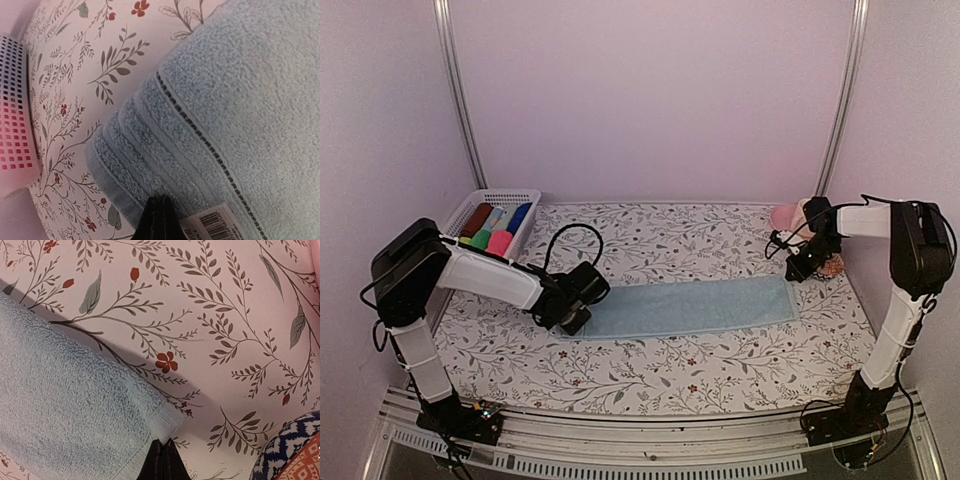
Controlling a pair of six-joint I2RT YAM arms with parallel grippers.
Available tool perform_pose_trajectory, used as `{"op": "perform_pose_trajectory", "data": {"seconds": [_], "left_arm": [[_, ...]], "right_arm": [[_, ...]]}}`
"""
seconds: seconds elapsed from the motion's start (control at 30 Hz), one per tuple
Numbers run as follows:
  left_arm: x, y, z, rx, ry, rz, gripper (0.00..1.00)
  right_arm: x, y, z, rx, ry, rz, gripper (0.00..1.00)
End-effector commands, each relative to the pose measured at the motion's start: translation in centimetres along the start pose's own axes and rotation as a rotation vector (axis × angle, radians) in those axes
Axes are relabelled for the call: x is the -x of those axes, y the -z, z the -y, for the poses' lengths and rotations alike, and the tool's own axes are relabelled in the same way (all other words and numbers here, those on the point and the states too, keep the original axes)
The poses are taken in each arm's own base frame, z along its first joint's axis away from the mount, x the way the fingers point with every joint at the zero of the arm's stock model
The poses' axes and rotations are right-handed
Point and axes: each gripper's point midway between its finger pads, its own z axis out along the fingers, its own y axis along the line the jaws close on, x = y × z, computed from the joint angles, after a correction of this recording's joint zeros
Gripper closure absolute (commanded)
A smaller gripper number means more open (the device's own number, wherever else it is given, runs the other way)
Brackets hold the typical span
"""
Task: Roll the towels
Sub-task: Pick up the towel from the center of the board.
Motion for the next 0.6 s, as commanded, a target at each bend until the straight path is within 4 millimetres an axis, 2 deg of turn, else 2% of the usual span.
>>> {"op": "perform_pose_trajectory", "data": {"seconds": [0.0, 0.07, 0.13, 0.2, 0.27, 0.43, 0.5, 0.57], "left_arm": [[0.4, 0.3, 0.1, 0.016, -0.006, 0.001, 1.0], [0.5, 0.3, 0.0, 0.02, -0.005, 0.0, 1.0], [0.8, 0.6, -0.2, 0.027, 0.0, 0.004, 0.84], [1.3, 1.1, -0.8, 0.038, 0.012, 0.014, 0.67], [2.2, 1.9, -1.6, 0.044, 0.036, 0.037, 0.54], [5.3, 4.5, -2.9, -0.005, 0.108, 0.131, 0.37], [6.3, 5.1, -3.4, -0.041, 0.14, 0.168, 0.35], [7.1, 5.3, -3.6, -0.102, 0.178, 0.2, 0.39]], "right_arm": [[0.2, -0.9, 1.0, -0.028, -0.012, -0.015, 0.98], [-0.3, -1.3, 0.9, -0.022, -0.015, -0.035, 0.94], [-0.5, -1.3, 1.0, -0.027, -0.013, -0.041, 0.76], [-0.1, -0.5, 1.1, -0.04, -0.009, -0.024, 0.71], [0.8, 0.9, 1.2, -0.056, -0.003, 0.018, 0.7], [3.5, 4.5, 0.6, -0.039, 0.027, 0.139, 0.7], [4.2, 5.1, -0.5, 0.007, 0.058, 0.174, 0.75], [4.7, 5.1, -1.8, 0.052, 0.087, 0.193, 0.79]]}}
